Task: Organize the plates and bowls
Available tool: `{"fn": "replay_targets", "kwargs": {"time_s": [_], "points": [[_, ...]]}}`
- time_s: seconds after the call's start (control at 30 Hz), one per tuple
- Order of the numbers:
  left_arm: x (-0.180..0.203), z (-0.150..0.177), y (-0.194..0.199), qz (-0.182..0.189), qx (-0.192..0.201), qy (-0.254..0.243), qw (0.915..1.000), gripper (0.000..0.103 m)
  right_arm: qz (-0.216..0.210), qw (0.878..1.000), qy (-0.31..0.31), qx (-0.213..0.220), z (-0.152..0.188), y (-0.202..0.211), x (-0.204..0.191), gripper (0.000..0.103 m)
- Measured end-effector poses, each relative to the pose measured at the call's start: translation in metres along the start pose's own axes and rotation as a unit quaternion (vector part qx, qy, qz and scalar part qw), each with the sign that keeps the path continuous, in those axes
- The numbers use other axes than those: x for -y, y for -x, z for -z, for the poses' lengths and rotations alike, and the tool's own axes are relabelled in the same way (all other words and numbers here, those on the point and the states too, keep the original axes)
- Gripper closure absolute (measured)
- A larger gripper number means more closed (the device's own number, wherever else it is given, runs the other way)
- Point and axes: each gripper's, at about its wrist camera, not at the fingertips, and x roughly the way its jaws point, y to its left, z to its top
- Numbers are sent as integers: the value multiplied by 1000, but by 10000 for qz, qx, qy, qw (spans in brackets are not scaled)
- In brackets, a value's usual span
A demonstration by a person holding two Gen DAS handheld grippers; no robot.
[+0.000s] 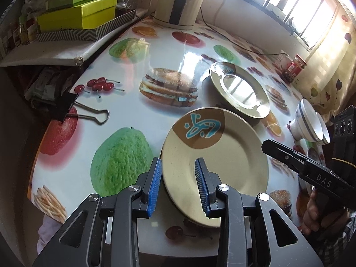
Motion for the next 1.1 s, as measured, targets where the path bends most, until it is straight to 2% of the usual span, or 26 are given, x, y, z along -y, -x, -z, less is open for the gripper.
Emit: {"fn": "replay_targets", "kwargs": {"time_s": [0.1, 0.3, 0.6, 1.1], "points": [[2, -8, 2, 38, 88, -6, 10000, 64, 27, 10000, 9, 93, -5, 5, 1, 72], [9, -32, 0, 207, 192, -46, 9996, 64, 274, 9991, -129, 303, -21, 15, 10, 68], [23, -69, -13, 402, 219, -146, 9988, 64, 774, 9948, -332, 570, -52, 21, 27, 67], [37, -120, -54, 630, -19, -136, 9979, 64, 1115, 9908, -585, 488, -82, -3, 54, 67]]}}
